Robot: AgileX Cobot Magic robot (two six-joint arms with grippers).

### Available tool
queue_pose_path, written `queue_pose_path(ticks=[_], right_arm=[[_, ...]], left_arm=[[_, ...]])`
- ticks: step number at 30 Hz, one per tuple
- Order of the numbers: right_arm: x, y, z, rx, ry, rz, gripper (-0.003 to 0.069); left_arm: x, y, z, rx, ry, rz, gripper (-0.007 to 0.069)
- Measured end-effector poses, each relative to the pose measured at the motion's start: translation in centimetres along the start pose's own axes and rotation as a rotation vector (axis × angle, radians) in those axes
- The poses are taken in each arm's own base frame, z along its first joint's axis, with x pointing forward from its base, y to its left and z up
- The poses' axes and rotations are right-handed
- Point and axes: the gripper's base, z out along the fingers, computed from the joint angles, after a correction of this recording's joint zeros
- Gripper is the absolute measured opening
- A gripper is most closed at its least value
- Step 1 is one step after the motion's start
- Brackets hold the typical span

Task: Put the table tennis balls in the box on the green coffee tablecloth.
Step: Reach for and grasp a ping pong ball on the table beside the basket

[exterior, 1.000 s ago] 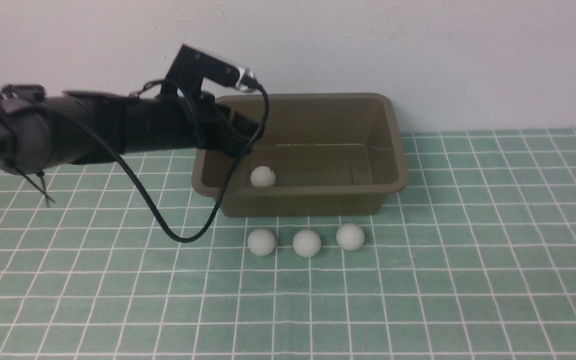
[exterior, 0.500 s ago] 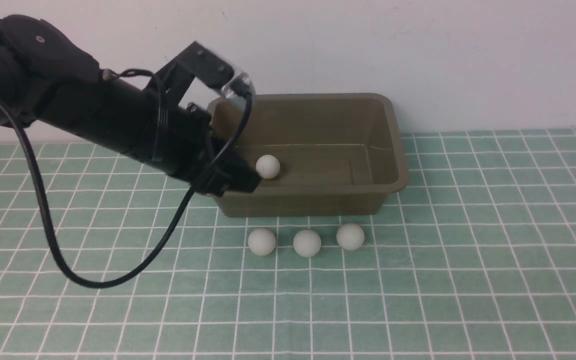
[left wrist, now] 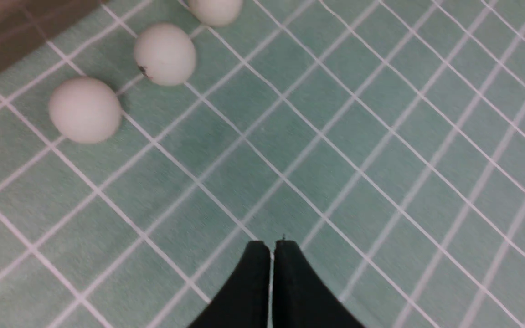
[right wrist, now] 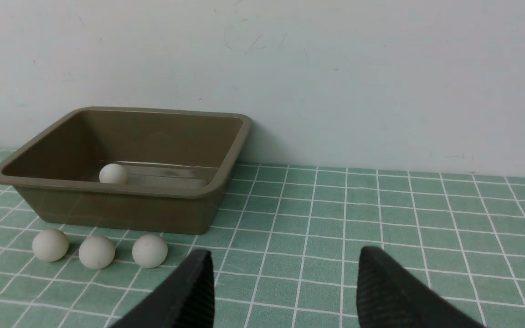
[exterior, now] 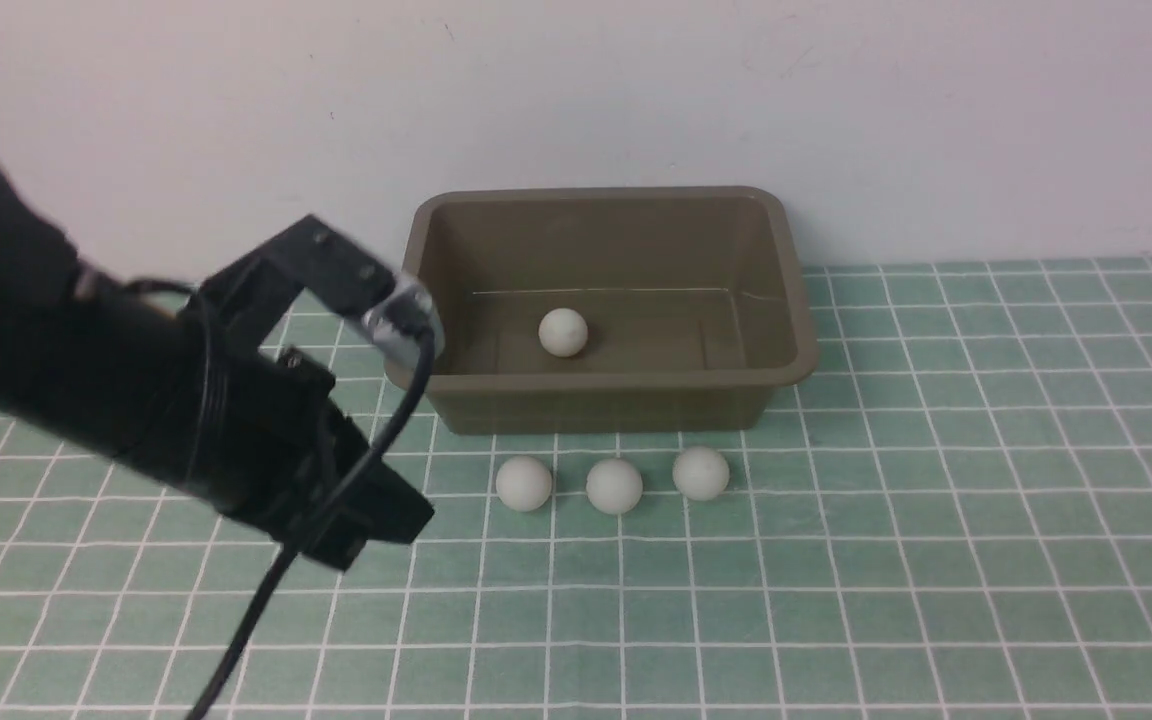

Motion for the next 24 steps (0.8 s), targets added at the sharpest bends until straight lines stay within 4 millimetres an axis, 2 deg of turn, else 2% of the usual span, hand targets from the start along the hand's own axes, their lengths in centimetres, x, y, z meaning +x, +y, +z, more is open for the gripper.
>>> queue_pose_path(ticks=[7,11,13,18,21,24], right_arm=[[0.0,0.0,0.0,0.001,0.0,-0.001,0.0388],[0.0,0.0,0.0,0.001,0.0,-0.001,0.0388],[0.0,0.0,0.0,0.001,0.0,-0.001,0.0388],[0.0,0.0,0.0,0.0,0.0,0.0,0.0388],[0.0,0.0,0.0,-0.001,0.0,0.001,0.0388],[0.0,0.0,0.0,-0.005,-0.001,0.006,0.0388]], left_arm=[[-0.2,1.8,4.3,-0.21,-0.125,-0.067,0.0017],[0.9,3.1,6.9,-0.252,-0.062,-0.057,0.0137],[1.5,3.4,8.1,-0.229,-0.03,-0.06,0.0241],[1.7,4.1,9.8,-0.221,-0.044,-0.139,0.0439],[1.6,4.5,10.4,-0.223,-0.046,-0.114,0.0483],[1.4,4.9,11.1,-0.224,-0.035,-0.08,0.0489]])
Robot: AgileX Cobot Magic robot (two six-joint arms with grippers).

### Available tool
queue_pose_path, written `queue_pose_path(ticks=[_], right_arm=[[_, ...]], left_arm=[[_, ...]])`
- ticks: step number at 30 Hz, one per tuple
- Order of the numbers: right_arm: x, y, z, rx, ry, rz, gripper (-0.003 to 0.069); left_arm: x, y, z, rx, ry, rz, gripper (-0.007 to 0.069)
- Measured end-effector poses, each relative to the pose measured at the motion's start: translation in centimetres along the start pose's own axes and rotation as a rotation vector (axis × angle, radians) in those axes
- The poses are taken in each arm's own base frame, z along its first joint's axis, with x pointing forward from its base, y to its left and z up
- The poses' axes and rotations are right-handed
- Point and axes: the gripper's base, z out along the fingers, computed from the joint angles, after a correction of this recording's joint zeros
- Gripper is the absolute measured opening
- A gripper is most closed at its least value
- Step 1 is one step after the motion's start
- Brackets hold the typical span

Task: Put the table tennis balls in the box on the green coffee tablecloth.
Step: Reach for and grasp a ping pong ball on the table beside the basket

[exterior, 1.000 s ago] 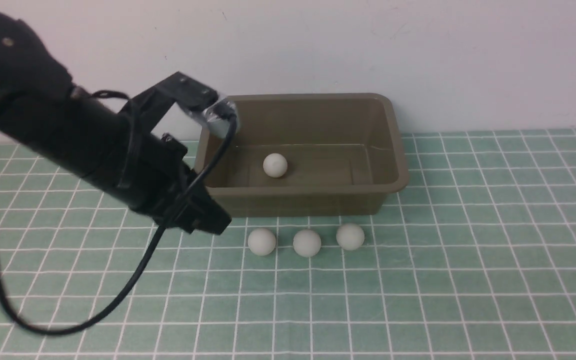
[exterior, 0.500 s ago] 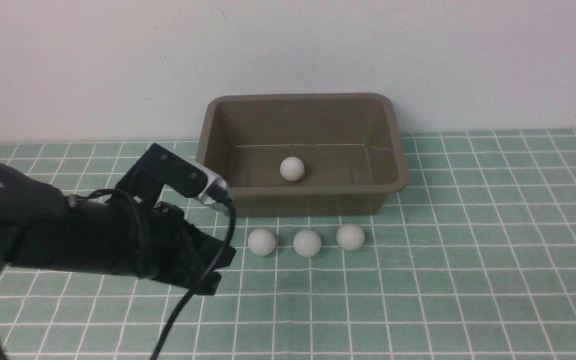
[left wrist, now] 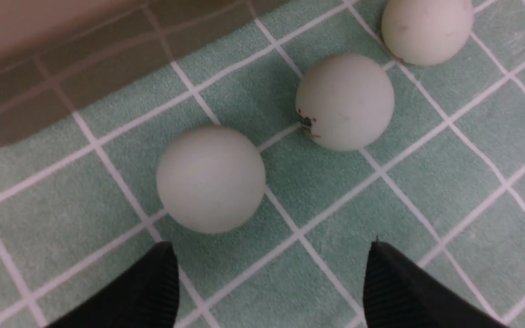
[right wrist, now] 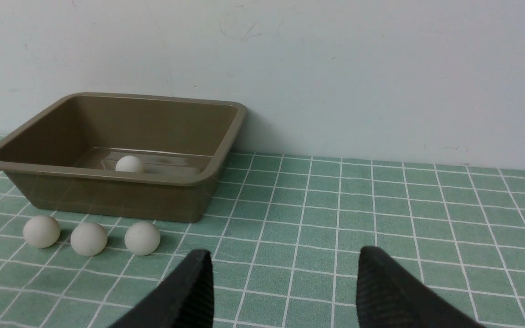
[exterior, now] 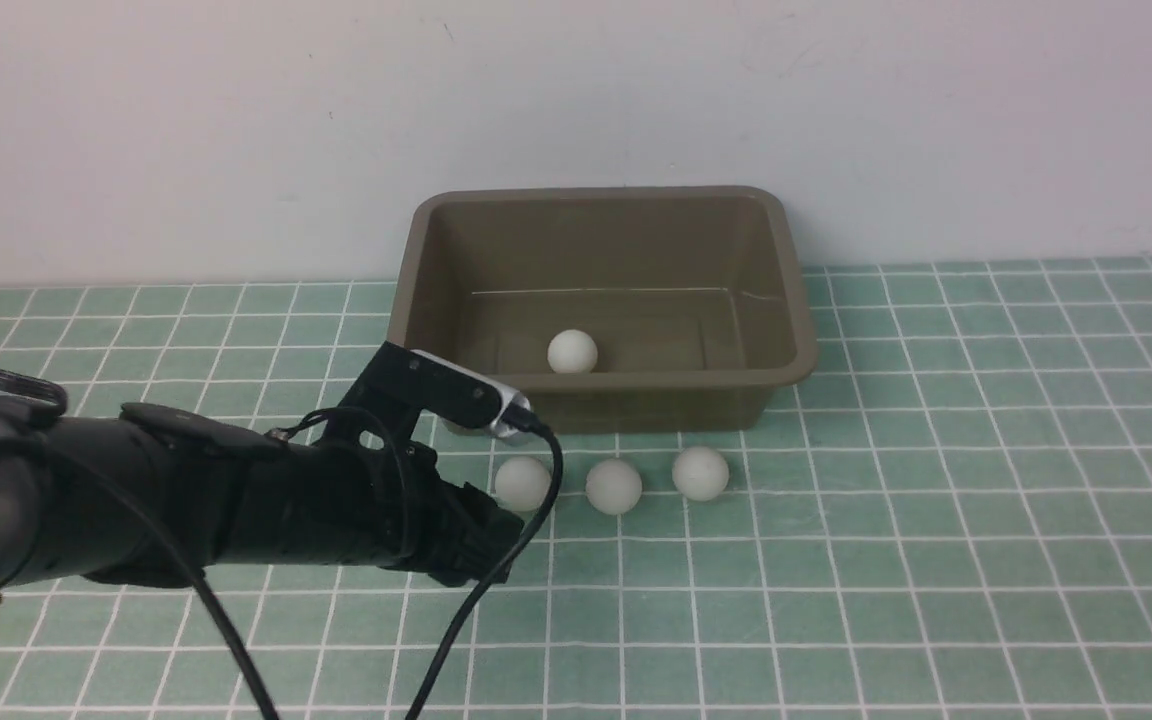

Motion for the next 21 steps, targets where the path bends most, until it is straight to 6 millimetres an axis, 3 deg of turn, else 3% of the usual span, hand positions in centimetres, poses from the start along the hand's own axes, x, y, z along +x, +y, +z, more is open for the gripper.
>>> queue_pose_path(ticks=[17,19,21], right_arm=[[0.0,0.0,0.0,-0.005,-0.001,0.008,0.0388],[0.0,0.0,0.0,-0.005,-0.001,0.008,0.0388],[0.0,0.0,0.0,-0.005,-0.001,0.008,0.0388]], left_arm=[[-2.0,1.3,4.8,0.021,-0.002,0.007,0.0447],[-2.0,1.5,5.3,0.021,0.001,0.005,0.0425],[-1.9,1.5,5.5,0.021,0.004,0.005,0.0349]])
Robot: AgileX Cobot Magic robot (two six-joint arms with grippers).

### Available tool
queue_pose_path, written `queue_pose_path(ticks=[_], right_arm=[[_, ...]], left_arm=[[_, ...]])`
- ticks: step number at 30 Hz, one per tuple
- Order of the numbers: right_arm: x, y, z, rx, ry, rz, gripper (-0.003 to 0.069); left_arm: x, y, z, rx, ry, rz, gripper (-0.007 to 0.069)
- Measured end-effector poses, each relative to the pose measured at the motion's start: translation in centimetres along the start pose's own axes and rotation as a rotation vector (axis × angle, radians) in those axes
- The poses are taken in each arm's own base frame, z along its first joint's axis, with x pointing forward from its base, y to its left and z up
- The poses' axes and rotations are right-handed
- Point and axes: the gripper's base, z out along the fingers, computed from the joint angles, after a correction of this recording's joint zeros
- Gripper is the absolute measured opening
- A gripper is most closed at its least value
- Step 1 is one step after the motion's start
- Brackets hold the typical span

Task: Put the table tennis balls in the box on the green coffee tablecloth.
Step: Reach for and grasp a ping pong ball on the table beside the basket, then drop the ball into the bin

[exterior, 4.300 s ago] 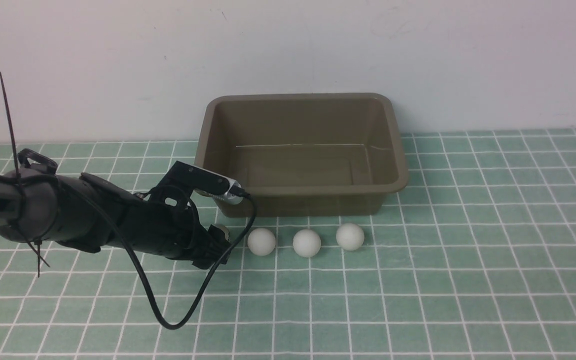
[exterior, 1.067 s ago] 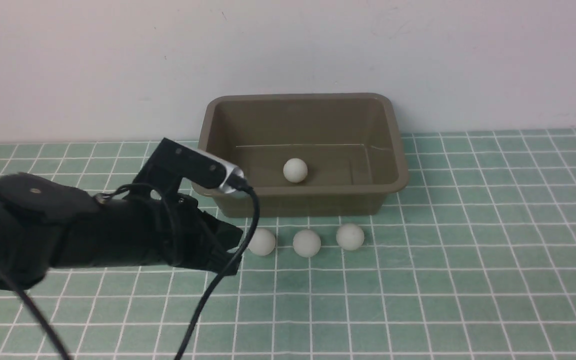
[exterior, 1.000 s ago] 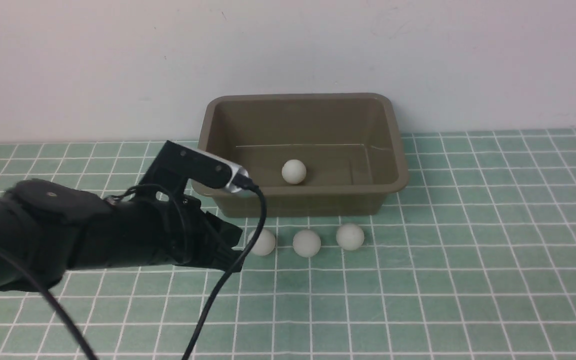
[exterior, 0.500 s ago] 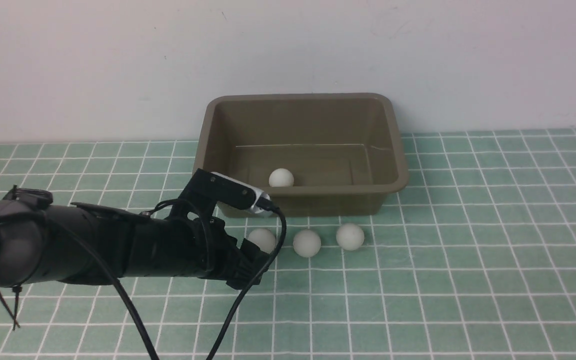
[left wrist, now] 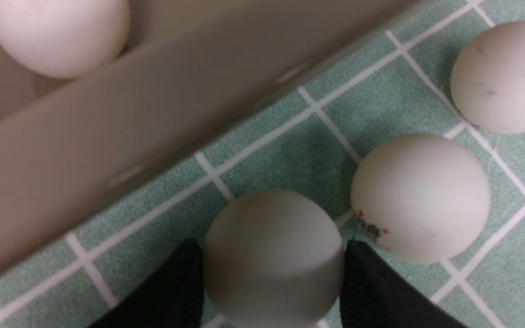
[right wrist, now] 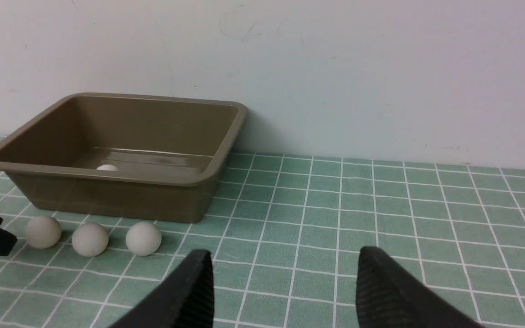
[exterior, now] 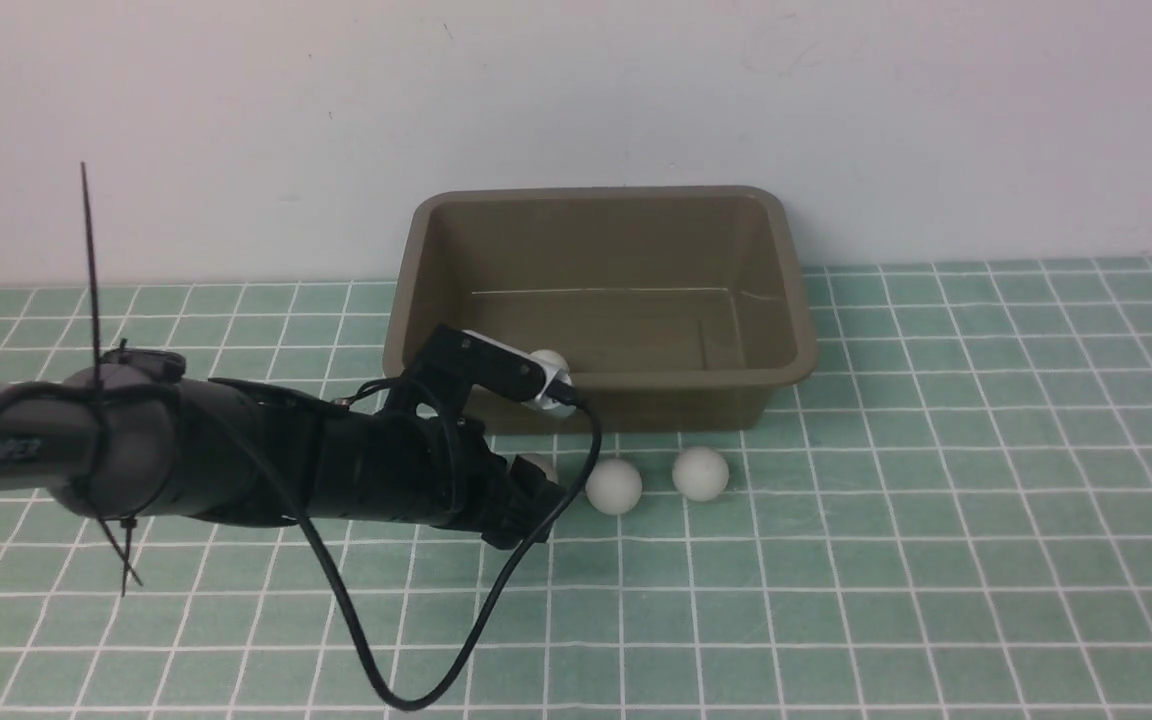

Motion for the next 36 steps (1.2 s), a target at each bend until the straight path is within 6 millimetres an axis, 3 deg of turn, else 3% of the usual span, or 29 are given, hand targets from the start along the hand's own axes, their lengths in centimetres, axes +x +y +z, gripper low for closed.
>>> queue_pose_path(ticks=[6,12,17,22,27,36], right_arm=[[0.0,0.0,0.0,0.0,0.0,0.0,0.0388],[0.0,0.0,0.0,0.001,0.0,-0.001,0.0388],[0.0,0.0,0.0,0.001,0.0,-0.001,0.0388],[0.0,0.0,0.0,0.001,0.0,-0.001,0.0388],[0.0,0.0,0.0,0.0,0.003,-0.001,0.0388],[0.2,0.1,0.0,-0.006,0.021,0.0,0.0388]], left_arm=[[-0.5,-0.1,-0.4,-0.001,-0.017,0.005,0.0343],[-2.0,-0.7,-2.1,0.018,-0.074,-0.035,0.0343],[-3.2,-3.4,-4.0,0.267,-0.111,-0.085,0.0343],[-3.9,-5.2,-5.1,0.454,-0.182,0.01,0.0343],[-4.9,-4.6,-5.1,0.369,-0.24,0.183,0.0343],[-9.2,0.5,-5.1,-0.065,-0.295,0.32,0.0343]])
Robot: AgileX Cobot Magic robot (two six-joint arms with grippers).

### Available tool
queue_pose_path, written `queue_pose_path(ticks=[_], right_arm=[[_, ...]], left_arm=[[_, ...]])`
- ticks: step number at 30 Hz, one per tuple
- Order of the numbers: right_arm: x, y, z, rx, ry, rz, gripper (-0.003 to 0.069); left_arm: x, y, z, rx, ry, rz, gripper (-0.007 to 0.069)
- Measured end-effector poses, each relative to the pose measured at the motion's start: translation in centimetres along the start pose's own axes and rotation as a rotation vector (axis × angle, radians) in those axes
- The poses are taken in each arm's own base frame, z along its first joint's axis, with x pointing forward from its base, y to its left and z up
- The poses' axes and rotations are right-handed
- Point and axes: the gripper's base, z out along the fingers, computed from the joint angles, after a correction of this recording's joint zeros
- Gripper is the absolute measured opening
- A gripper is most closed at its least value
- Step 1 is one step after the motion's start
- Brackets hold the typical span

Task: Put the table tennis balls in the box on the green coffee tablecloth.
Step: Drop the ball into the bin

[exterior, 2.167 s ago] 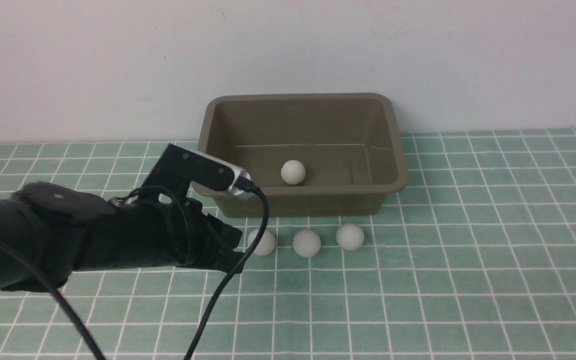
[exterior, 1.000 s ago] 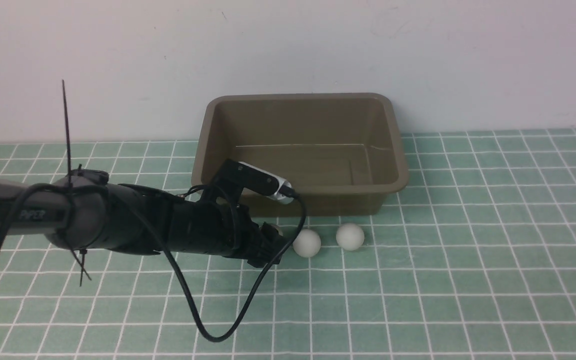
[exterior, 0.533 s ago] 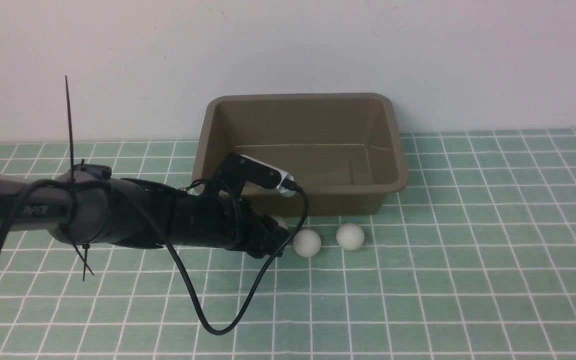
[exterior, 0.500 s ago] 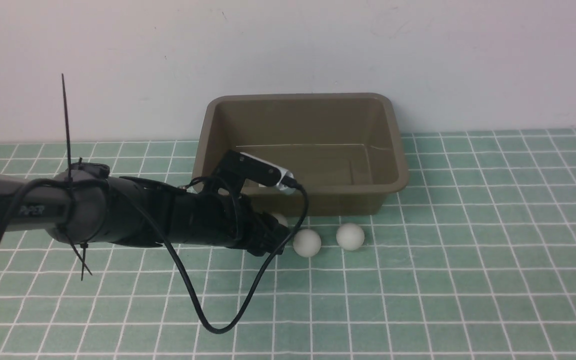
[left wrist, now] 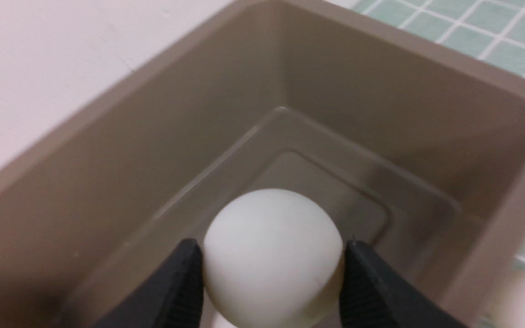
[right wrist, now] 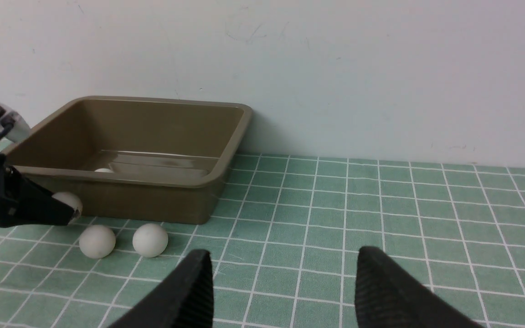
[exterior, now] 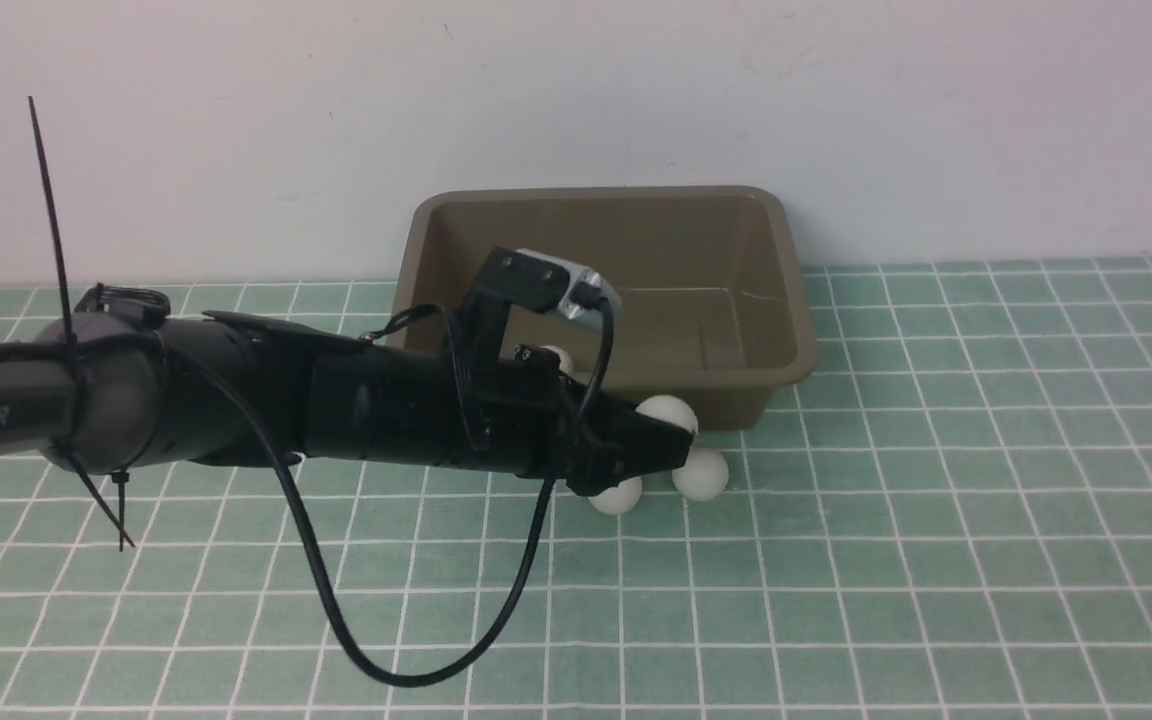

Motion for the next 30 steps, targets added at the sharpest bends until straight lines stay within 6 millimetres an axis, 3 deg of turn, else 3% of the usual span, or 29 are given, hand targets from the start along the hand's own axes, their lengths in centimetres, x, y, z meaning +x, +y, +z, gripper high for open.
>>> queue_pose_path(ticks=[5,7,13,17,24,30], right_arm=[[0.0,0.0,0.0,0.0,0.0,0.0,0.0388],[0.0,0.0,0.0,0.0,0.0,0.0,0.0388],[0.0,0.0,0.0,-0.002,0.0,0.002,0.0388],[0.0,0.0,0.0,-0.002,0.0,-0.02,0.0388],[-0.1,0.3,0.0,-0.027,-0.009,-0.082,0.0388],[-0.3,1.0,0.3,-0.117,-0.007,-0.119,0.0388]], left_arm=[[0.4,0.9,1.8,-0.006,0.005,0.014,0.0347],[0.8,1.0,2.2,-0.013,0.02,-0.006,0.0384],[0.6,2.4,1.1,-0.135,0.045,-0.097,0.0492],[-2.5,1.4,-2.2,-0.085,-0.066,-0.143,0.0464],[-6.9,-2.9,-9.3,0.23,-0.215,-0.093,0.0378],[-8.4,-4.9,-14.1,0.323,-0.174,-0.035,0.032]])
